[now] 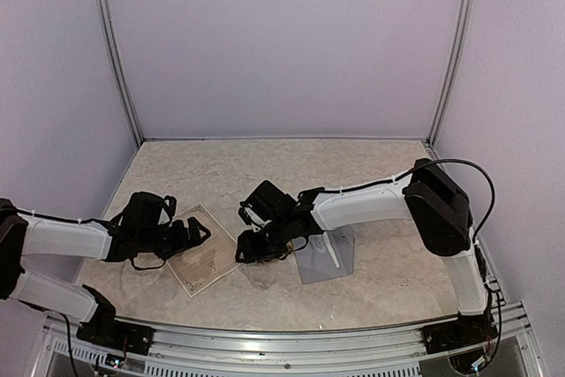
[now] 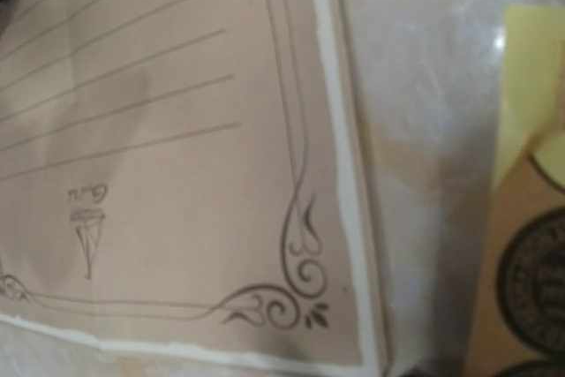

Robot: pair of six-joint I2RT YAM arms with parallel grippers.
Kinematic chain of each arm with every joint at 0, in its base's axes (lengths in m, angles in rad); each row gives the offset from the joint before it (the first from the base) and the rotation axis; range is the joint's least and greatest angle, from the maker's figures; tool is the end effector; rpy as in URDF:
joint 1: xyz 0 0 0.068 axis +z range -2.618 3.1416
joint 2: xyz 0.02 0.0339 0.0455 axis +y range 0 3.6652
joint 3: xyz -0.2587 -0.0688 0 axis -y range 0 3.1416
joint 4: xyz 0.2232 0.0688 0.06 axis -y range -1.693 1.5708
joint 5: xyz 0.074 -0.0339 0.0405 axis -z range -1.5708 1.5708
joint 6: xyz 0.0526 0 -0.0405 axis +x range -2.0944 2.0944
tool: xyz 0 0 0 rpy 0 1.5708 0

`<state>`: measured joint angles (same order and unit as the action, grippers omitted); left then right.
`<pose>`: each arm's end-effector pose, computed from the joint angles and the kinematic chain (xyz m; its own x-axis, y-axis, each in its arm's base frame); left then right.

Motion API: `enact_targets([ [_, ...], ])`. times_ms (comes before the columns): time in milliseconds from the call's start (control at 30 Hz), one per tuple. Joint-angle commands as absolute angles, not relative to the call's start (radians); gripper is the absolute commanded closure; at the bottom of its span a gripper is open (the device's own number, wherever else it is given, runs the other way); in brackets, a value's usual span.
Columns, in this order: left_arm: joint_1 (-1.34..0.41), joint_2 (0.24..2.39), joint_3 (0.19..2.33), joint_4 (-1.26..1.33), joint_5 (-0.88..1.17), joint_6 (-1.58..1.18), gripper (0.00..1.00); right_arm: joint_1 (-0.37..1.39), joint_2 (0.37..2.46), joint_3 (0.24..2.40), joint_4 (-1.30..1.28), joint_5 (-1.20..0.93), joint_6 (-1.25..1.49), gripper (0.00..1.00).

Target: Place the letter into the envelope and seal it

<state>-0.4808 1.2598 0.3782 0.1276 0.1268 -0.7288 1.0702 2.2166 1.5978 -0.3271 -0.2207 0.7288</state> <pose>0.1929 -0.1081 0.1393 -0.8127 -0.3212 -0.4861 -0.0010 0.8351 -0.5500 0.2134 0.4140 0.1379 -0.9014 -0.2937 -0.3182 -0.4252 0.7394 0.5220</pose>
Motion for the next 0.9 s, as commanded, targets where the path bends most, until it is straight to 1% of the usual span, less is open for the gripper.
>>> enact_targets([
  [0,-0.496,1.287,0.369,0.138,0.124,-0.733,0.02,1.062,2.270,1.602,-0.320,-0.234,0.754,0.49],
  [233,-0.541,1.330,0.364,0.161,0.117,-0.756,0.02,1.063,2.294,1.606,-0.275,-0.271,0.778,0.50],
  [467,-0.576,1.365,0.367,0.173,0.099,-0.774,0.02,1.062,2.304,1.612,-0.251,-0.260,0.791,0.50],
  [600,-0.589,1.367,0.367,0.175,0.093,-0.782,0.02,1.061,2.304,1.605,-0.210,-0.250,0.820,0.53],
  [667,-0.593,1.365,0.367,0.174,0.089,-0.786,0.02,1.062,2.308,1.604,-0.184,-0.263,0.834,0.57],
  [867,-0.604,1.350,0.364,0.165,0.070,-0.793,0.02,1.061,2.281,1.578,-0.113,-0.272,0.855,0.75],
])
